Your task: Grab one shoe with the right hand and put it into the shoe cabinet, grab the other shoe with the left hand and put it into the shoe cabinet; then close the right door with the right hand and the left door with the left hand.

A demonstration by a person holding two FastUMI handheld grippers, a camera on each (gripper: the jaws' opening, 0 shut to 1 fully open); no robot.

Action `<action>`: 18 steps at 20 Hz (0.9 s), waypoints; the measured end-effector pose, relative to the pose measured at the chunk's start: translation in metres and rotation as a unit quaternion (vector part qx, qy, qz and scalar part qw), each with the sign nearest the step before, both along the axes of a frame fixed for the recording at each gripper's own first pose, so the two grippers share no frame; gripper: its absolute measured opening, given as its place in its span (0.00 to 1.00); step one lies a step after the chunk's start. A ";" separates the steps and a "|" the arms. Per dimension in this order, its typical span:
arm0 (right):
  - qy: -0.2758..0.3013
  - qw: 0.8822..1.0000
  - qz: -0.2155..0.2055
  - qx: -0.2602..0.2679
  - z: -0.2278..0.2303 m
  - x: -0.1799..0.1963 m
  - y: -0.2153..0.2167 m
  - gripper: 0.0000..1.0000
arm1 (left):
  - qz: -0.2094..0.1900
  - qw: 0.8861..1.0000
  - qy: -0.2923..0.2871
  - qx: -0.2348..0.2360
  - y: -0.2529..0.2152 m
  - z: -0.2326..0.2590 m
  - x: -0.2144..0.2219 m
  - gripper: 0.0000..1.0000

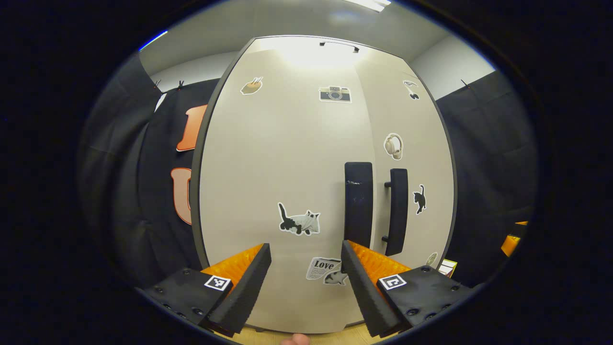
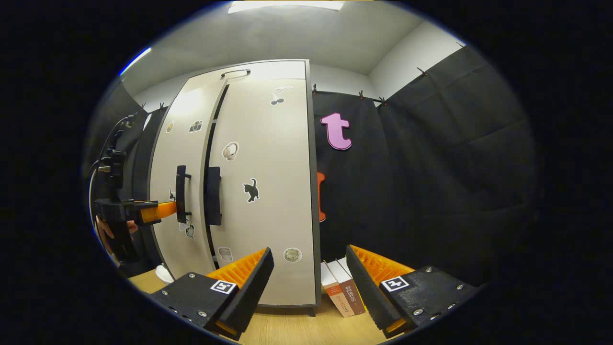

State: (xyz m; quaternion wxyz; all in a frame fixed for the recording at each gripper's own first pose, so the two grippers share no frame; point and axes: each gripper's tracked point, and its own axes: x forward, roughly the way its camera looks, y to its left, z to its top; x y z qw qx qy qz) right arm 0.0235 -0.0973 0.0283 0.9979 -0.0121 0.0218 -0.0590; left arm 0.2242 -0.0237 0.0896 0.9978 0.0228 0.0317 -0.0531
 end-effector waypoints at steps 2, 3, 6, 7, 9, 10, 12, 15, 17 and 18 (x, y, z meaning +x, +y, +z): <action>-0.001 1.000 0.002 -0.001 0.001 -0.001 0.001 0.94 | 0.001 1.000 0.002 -0.001 -0.001 0.000 0.001 0.96; -0.001 1.000 0.003 -0.002 0.001 -0.001 0.001 0.94 | 0.002 1.000 0.004 -0.003 -0.002 0.000 0.002 0.96; -0.002 1.000 0.008 0.001 0.002 0.000 0.003 0.94 | 0.005 1.000 0.006 -0.001 -0.001 0.000 0.002 0.94; -0.002 1.000 0.009 0.001 0.003 -0.002 0.003 0.94 | 0.005 1.000 0.007 0.000 -0.001 0.000 0.002 0.96; -0.001 1.000 0.009 0.001 0.002 -0.002 0.002 0.94 | 0.005 1.000 0.021 0.002 0.000 -0.005 -0.002 0.94; 0.000 1.000 0.009 0.002 0.001 -0.002 0.003 0.94 | 0.007 1.000 0.023 0.000 -0.001 -0.005 -0.003 0.97; 0.000 1.000 0.010 0.004 0.002 -0.002 0.003 0.94 | 0.011 1.000 0.018 -0.003 0.002 -0.003 -0.006 0.97; 0.001 1.000 0.013 0.004 0.002 -0.003 0.005 0.94 | 0.019 1.000 0.011 -0.011 0.011 0.002 -0.024 0.97; 0.002 1.000 0.016 0.003 0.002 -0.002 0.008 0.94 | 0.024 1.000 0.006 -0.011 0.019 0.006 -0.041 0.96; 0.001 1.000 0.018 0.004 0.002 -0.003 0.010 0.94 | 0.029 1.000 0.001 -0.007 0.024 0.008 -0.051 0.99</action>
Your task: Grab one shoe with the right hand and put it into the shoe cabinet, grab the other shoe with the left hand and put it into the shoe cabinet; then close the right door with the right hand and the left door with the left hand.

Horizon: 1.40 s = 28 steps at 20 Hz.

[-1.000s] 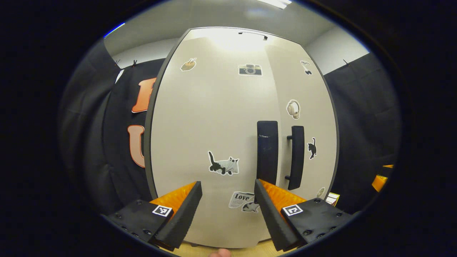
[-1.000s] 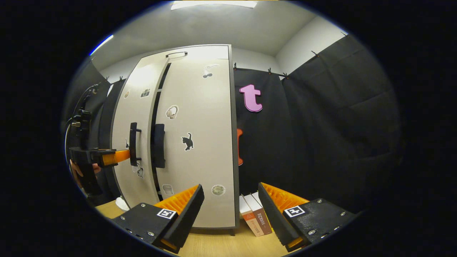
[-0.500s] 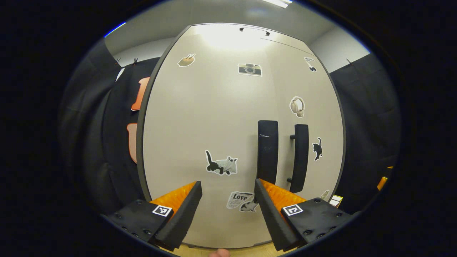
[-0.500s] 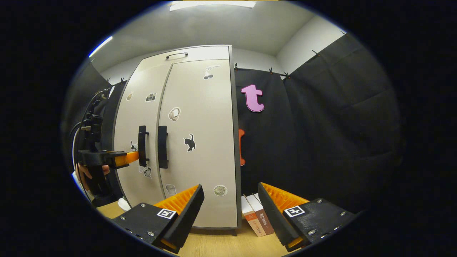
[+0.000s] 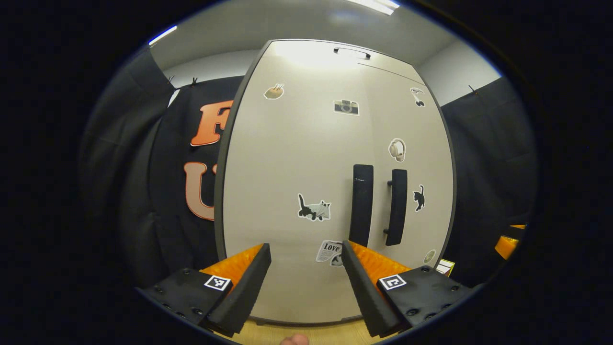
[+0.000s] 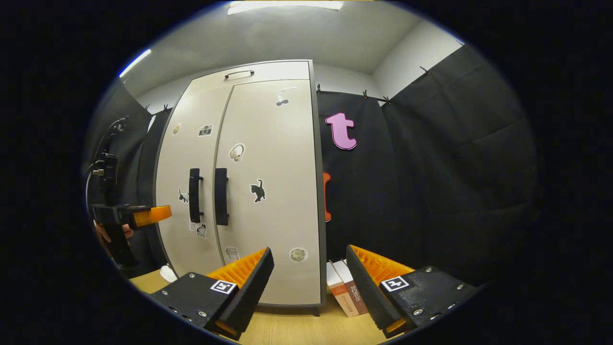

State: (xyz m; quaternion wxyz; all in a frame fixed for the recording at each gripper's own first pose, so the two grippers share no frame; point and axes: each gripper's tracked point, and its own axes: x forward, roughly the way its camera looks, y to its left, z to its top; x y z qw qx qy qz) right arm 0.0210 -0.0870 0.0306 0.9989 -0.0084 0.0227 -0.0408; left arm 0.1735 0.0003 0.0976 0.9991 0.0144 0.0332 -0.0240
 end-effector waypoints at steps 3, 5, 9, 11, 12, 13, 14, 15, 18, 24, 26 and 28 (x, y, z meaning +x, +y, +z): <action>-0.003 1.000 0.004 0.003 0.002 -0.003 0.004 0.94 | 0.007 1.000 -0.014 0.005 0.008 0.006 -0.022 0.96; -0.004 1.000 0.008 0.002 0.002 -0.003 0.010 0.94 | 0.007 1.000 -0.014 -0.002 0.011 0.008 -0.034 0.96; -0.006 1.000 0.021 0.005 0.003 -0.004 0.022 0.94 | 0.018 1.000 -0.019 -0.004 0.023 0.013 -0.056 0.94; -0.006 1.000 0.026 0.006 0.003 -0.004 0.027 0.94 | 0.022 1.000 -0.019 -0.001 0.025 0.012 -0.061 0.96; -0.007 1.000 0.027 0.007 0.003 -0.003 0.029 0.94 | 0.023 1.000 -0.018 0.000 0.027 0.012 -0.063 0.96; -0.008 1.000 0.028 0.008 0.003 -0.004 0.031 0.94 | 0.025 1.000 -0.017 -0.001 0.029 0.012 -0.066 0.96; -0.008 1.000 0.028 0.009 0.002 -0.004 0.032 0.94 | 0.027 1.000 -0.016 -0.004 0.030 0.010 -0.066 0.99; -0.008 0.999 0.029 0.011 0.002 -0.004 0.033 0.94 | 0.027 0.999 -0.014 -0.008 0.031 0.009 -0.068 0.99; -0.006 0.999 0.031 0.011 0.001 -0.003 0.038 0.94 | 0.030 0.999 -0.013 -0.012 0.035 0.008 -0.070 0.99; -0.005 0.999 0.032 0.008 0.001 -0.004 0.046 0.94 | 0.030 0.999 -0.014 -0.014 0.040 0.006 -0.076 0.95; -0.005 0.999 0.033 0.006 0.001 -0.005 0.049 0.94 | 0.030 0.999 -0.015 -0.015 0.041 0.006 -0.078 0.94; -0.004 0.999 0.031 0.005 0.001 -0.006 0.052 0.94 | 0.031 0.999 -0.016 -0.013 0.044 0.006 -0.079 0.96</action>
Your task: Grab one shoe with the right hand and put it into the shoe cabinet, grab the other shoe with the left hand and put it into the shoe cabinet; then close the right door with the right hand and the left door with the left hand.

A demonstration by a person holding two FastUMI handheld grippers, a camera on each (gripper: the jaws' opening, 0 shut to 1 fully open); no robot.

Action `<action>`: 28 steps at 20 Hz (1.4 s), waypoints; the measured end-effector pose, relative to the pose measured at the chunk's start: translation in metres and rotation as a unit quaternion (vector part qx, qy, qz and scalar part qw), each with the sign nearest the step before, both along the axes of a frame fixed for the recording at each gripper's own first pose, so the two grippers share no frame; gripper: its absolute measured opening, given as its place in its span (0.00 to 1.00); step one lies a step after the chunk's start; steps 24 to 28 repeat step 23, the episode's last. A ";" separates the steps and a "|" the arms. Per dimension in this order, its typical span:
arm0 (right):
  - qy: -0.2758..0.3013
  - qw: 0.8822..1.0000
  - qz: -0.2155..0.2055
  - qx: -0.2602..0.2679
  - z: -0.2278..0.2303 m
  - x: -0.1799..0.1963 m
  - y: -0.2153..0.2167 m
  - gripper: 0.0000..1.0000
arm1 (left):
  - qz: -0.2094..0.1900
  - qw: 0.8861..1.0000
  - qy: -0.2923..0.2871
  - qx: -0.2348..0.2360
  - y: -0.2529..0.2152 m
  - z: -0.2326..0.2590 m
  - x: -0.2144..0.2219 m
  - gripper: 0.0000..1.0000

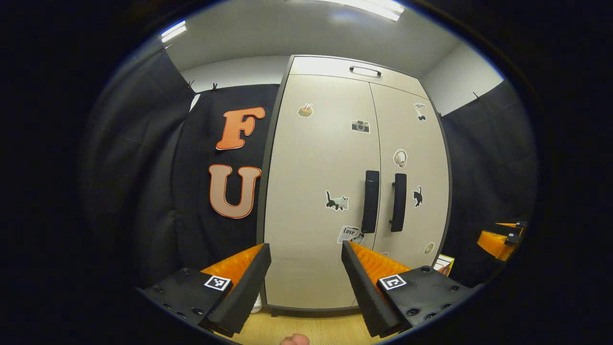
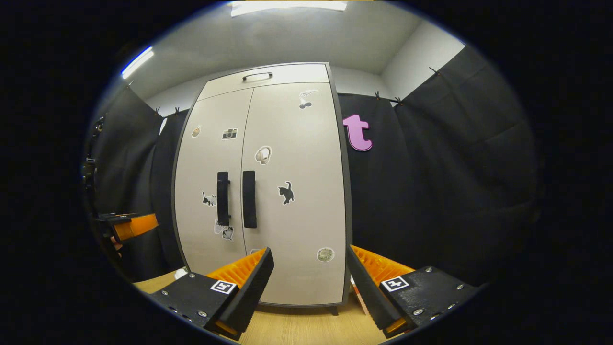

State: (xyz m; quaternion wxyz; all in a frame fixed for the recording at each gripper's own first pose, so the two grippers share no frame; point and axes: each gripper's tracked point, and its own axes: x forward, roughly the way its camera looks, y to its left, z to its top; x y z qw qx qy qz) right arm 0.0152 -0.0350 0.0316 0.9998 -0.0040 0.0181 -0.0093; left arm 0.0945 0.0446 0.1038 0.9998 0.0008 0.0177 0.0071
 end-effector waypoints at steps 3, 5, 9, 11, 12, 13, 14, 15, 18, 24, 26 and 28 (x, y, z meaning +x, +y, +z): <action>-0.001 1.000 -0.001 0.002 0.002 -0.003 0.005 0.94 | -0.002 1.000 -0.002 0.002 0.002 0.001 -0.003 0.99; -0.005 1.000 -0.002 0.002 0.004 -0.004 0.008 0.94 | -0.003 1.000 0.001 0.003 0.005 0.001 -0.005 0.96; -0.009 1.000 -0.003 0.008 0.006 -0.005 0.014 0.94 | -0.005 1.000 -0.002 0.007 0.009 0.003 -0.007 0.96; -0.011 1.000 -0.002 0.007 0.008 -0.005 0.017 0.94 | -0.005 1.000 -0.004 0.007 0.011 0.005 -0.009 0.97; -0.012 1.000 -0.002 0.005 0.008 -0.005 0.018 0.94 | -0.006 1.000 -0.003 0.006 0.011 0.004 -0.009 0.99; -0.013 1.000 -0.002 0.004 0.009 -0.005 0.018 0.94 | -0.008 1.000 -0.002 0.004 0.010 0.003 -0.009 0.97; -0.014 1.000 -0.001 0.003 0.010 -0.003 0.019 0.94 | -0.009 1.000 -0.002 0.003 0.010 0.002 -0.010 0.97; -0.014 1.000 -0.001 0.002 0.011 -0.003 0.021 0.94 | -0.009 1.000 -0.002 0.002 0.009 0.002 -0.010 0.97; -0.015 1.000 0.000 0.002 0.012 0.001 0.022 0.94 | -0.012 1.000 -0.003 -0.001 0.007 0.000 -0.008 0.96; -0.017 1.000 -0.003 0.001 0.012 0.008 0.019 0.94 | -0.019 1.000 -0.002 -0.006 0.001 -0.002 -0.004 0.96; -0.017 1.000 -0.003 0.001 0.012 0.008 0.019 0.94 | -0.019 1.000 -0.002 -0.006 0.001 -0.002 -0.004 0.96; -0.017 1.000 -0.003 0.001 0.012 0.008 0.019 0.94 | -0.019 1.000 -0.002 -0.006 0.001 -0.002 -0.004 0.96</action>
